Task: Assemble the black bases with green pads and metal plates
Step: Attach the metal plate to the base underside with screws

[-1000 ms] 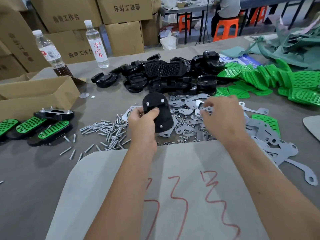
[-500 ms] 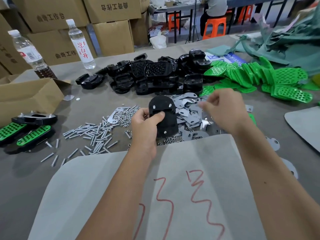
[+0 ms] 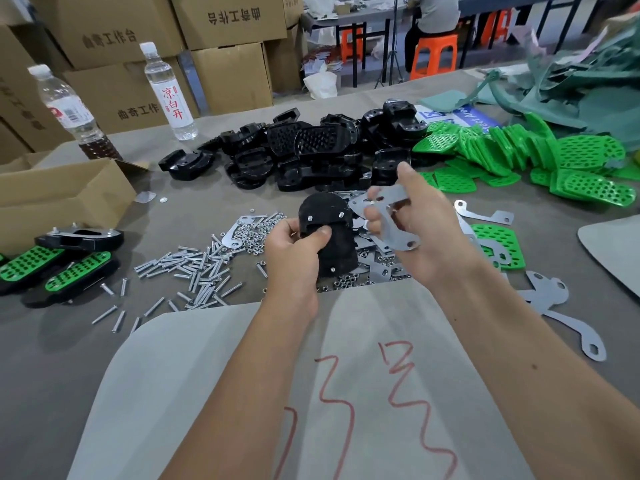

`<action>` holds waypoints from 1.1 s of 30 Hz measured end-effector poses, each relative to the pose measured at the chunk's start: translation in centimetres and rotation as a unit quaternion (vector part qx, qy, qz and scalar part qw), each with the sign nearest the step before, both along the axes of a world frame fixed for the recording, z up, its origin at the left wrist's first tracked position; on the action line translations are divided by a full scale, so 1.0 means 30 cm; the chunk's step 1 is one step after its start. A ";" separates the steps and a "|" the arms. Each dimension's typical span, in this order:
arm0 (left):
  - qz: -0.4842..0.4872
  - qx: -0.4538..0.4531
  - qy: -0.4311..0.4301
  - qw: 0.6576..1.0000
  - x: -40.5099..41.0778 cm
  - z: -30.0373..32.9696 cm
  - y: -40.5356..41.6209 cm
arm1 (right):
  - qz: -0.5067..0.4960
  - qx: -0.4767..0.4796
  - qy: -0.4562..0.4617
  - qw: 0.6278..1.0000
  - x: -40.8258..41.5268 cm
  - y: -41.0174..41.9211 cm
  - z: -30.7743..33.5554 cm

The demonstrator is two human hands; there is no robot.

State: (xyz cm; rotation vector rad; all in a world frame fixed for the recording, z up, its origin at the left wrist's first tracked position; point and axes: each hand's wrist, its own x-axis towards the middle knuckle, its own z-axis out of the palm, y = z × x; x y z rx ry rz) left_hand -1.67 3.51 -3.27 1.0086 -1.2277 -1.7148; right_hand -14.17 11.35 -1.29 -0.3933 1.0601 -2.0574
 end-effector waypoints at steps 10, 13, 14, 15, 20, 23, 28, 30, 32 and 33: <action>0.058 -0.023 -0.015 0.998 -0.001 -0.019 -0.018 | -0.008 0.015 0.220 0.975 0.033 -0.018 -0.037; 0.070 -0.059 -0.033 0.995 -0.003 -0.024 -0.013 | -0.067 0.009 0.278 0.958 0.069 -0.034 -0.053; 0.073 -0.073 -0.039 0.994 -0.003 -0.026 -0.012 | -0.081 0.010 0.274 0.958 0.082 -0.041 -0.057; 0.075 -0.086 -0.043 0.993 -0.005 -0.027 -0.011 | -0.093 0.015 0.271 0.958 0.094 -0.047 -0.060; 0.088 -0.124 -0.053 0.987 -0.009 -0.040 -0.013 | -0.114 0.050 0.274 0.954 0.124 -0.058 -0.072; 0.096 -0.129 -0.047 0.986 -0.011 -0.045 -0.017 | -0.133 0.100 0.341 0.925 0.125 -0.061 -0.077; 0.102 -0.128 -0.044 0.985 -0.011 -0.048 -0.023 | -0.131 0.125 0.364 0.914 0.125 -0.057 -0.077; 0.107 -0.127 -0.047 0.985 -0.011 -0.050 -0.029 | -0.118 0.129 0.356 0.918 0.124 -0.053 -0.080; 0.116 -0.123 -0.053 0.984 -0.007 -0.052 -0.038 | -0.095 0.136 0.346 0.923 0.127 -0.050 -0.082; 0.121 -0.120 -0.055 0.984 -0.005 -0.052 -0.042 | -0.082 0.143 0.346 0.924 0.129 -0.050 -0.084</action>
